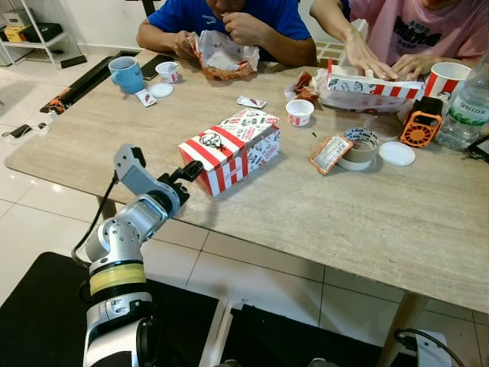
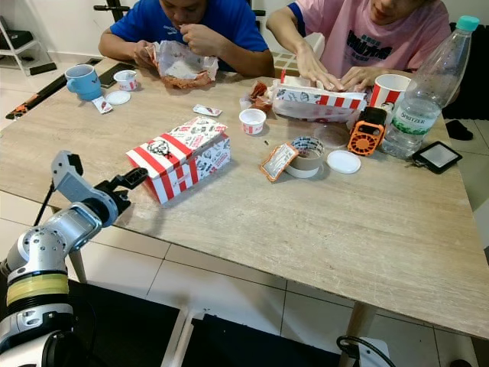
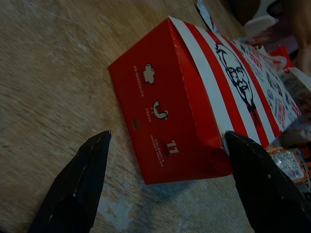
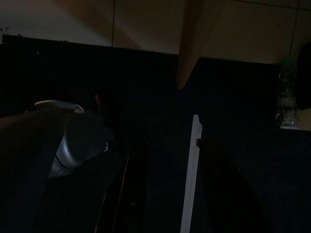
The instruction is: Restocking fridge
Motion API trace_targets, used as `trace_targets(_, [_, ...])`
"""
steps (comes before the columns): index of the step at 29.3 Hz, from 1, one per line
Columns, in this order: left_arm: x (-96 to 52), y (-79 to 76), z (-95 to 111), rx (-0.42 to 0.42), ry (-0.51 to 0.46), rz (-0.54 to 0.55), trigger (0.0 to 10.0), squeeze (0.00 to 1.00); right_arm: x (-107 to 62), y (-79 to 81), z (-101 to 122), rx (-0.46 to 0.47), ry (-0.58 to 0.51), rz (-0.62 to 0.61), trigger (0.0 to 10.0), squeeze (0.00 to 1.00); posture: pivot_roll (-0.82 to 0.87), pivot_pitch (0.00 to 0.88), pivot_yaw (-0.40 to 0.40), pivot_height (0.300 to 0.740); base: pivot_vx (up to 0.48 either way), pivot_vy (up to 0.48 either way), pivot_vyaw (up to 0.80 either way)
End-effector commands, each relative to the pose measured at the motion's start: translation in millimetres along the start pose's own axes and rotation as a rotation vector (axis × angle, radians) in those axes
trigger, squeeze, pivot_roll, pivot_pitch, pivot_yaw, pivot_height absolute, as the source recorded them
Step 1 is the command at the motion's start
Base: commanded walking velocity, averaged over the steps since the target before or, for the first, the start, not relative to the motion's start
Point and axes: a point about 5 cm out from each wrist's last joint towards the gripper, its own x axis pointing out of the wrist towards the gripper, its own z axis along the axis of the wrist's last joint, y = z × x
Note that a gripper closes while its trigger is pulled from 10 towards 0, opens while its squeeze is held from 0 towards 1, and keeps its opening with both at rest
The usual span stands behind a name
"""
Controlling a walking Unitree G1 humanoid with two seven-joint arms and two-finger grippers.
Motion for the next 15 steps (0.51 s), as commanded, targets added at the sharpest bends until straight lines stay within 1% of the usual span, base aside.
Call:
trace_targets(1, [-1.9, 10.8, -1.4, -0.007, -0.001, 0.055, 10.0, 0.00, -0.4, 0.8, -4.5, 0.009, 0.013, 0.003, 10.0, 0.00, -0.04, 0.113, 0.088, 0.740, 0.000, 0.000, 0.00])
trace_targets(4, [-2.4, 8.9, 2.7, -0.021, -0.020, 0.049, 10.0, 0.00, -0.4, 0.8, -5.0, 0.009, 0.014, 0.004, 10.0, 0.00, -0.04, 0.113, 0.089, 0.740, 0.000, 0.000, 0.00])
trace_targets(10, [-4.1, -0.3, 10.7, -0.060, -0.035, -0.011, 10.0, 0.00, -0.4, 1.3, -5.1, 0.008, 0.014, 0.005, 10.0, 0.00, -0.04, 0.113, 0.089, 0.740, 0.000, 0.000, 0.00])
trace_targets(15, [-5.5, 0.8, 14.7, -0.065, -0.048, -0.018, 10.0, 0.00, -0.4, 1.3, -5.0, 0.007, 0.014, 0.005, 10.0, 0.00, -0.04, 0.115, 0.087, 0.740, 0.000, 0.000, 0.00])
